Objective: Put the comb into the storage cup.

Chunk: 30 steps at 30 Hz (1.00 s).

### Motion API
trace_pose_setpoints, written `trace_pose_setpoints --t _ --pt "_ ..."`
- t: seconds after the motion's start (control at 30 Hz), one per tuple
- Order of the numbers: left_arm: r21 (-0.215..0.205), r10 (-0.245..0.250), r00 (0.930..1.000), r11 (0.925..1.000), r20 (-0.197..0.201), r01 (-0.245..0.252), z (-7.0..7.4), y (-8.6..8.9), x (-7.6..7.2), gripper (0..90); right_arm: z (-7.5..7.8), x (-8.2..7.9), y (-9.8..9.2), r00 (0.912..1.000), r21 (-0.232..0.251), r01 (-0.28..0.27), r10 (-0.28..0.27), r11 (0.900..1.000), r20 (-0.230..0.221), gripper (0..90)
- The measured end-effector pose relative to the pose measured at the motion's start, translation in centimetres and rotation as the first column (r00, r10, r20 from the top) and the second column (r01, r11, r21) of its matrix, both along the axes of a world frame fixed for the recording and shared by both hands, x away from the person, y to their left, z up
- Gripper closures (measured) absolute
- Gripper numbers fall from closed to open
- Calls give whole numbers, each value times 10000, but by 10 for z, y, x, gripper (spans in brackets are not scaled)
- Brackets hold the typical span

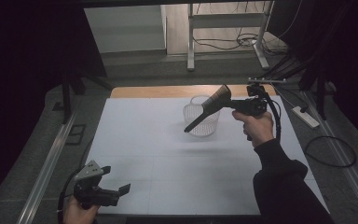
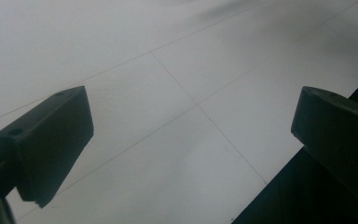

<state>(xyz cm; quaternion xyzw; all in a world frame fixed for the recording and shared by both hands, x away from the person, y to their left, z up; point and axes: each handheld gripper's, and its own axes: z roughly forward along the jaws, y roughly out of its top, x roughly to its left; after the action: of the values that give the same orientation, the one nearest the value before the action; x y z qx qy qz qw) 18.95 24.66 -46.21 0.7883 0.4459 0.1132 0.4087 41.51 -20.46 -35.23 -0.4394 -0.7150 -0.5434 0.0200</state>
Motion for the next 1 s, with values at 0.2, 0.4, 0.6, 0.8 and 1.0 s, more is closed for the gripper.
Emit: trace_pose_setpoints --t 0.2,0.4,0.6,0.8,1.0 --pt "80 -5 10000 10000 74 5 1 0 -2 0 6 6 -2 9999 8 150 -150 9999 53 835" --pt "107 75 10000 9999 21 -75 1 2 -3 0 14 13 -4 9993 -17 338 -338 9994 136 835" --pt "82 29 10000 10000 -3 -29 1 2 -3 0 21 20 -8 9979 -76 604 -602 9981 255 835" --pt "128 16 10000 9999 -42 -15 1 1 -3 0 26 27 -11 9958 -143 848 -843 9963 346 835" --pt "99 34 10000 9999 -77 -34 1 2 -2 0 26 33 -13 9932 -248 1095 -1084 9937 423 835"
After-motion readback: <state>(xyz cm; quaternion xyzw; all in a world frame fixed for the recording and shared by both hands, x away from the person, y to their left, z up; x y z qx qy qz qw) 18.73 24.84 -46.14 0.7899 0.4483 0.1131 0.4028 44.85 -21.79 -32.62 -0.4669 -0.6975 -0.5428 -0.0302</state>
